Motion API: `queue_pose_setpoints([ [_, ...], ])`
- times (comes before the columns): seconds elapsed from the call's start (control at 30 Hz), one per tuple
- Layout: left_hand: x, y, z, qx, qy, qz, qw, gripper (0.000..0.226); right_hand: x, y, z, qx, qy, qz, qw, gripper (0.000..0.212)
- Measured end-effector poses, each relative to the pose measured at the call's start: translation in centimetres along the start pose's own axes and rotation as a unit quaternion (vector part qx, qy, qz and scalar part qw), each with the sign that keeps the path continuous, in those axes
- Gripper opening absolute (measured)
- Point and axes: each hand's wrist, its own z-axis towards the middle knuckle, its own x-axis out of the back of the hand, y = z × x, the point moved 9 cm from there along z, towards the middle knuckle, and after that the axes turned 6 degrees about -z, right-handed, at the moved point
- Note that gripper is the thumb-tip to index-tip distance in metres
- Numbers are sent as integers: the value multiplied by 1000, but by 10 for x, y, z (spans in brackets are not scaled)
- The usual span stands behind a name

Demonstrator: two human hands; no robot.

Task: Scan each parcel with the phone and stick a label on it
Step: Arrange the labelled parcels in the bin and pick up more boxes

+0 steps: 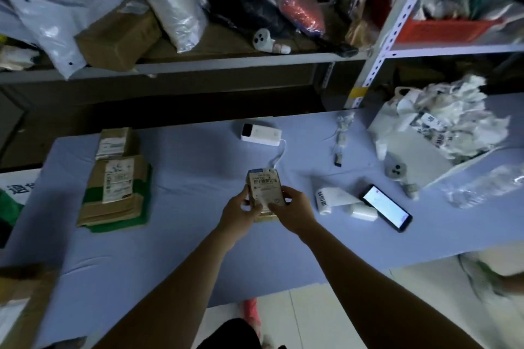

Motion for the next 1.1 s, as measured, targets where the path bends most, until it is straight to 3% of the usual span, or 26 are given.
queue_pose_setpoints([
  [0.23, -80, -37, 46, 79, -25, -1, 997, 36, 21, 68, 35, -58, 5, -68, 996, 46],
  [0.43, -100, -46, 53, 88, 63, 6, 994, 52, 16, 103, 46, -71, -13, -55, 996, 49],
  [0.6, -102, -46, 57, 114, 114, 11, 987, 49, 29, 101, 67, -8, -62, -119, 991, 43],
  [0.8, -109, -39, 55, 134, 147, 19, 980, 60, 98, 109, 113, 65, -10, -164, 984, 44],
  [0.9, -121, -38, 43, 150, 172, -28, 973, 66, 124, 130, 128, 83, -29, -225, 970, 44],
  [0.97, -128, -32, 35, 146, 199, -32, 969, 70, 142, 145, 132, 93, -34, -267, 959, 56],
  [1.1, -144, -22, 21, 143, 216, -7, 966, 70, 164, 173, 135, 111, -67, -389, 912, 68],
])
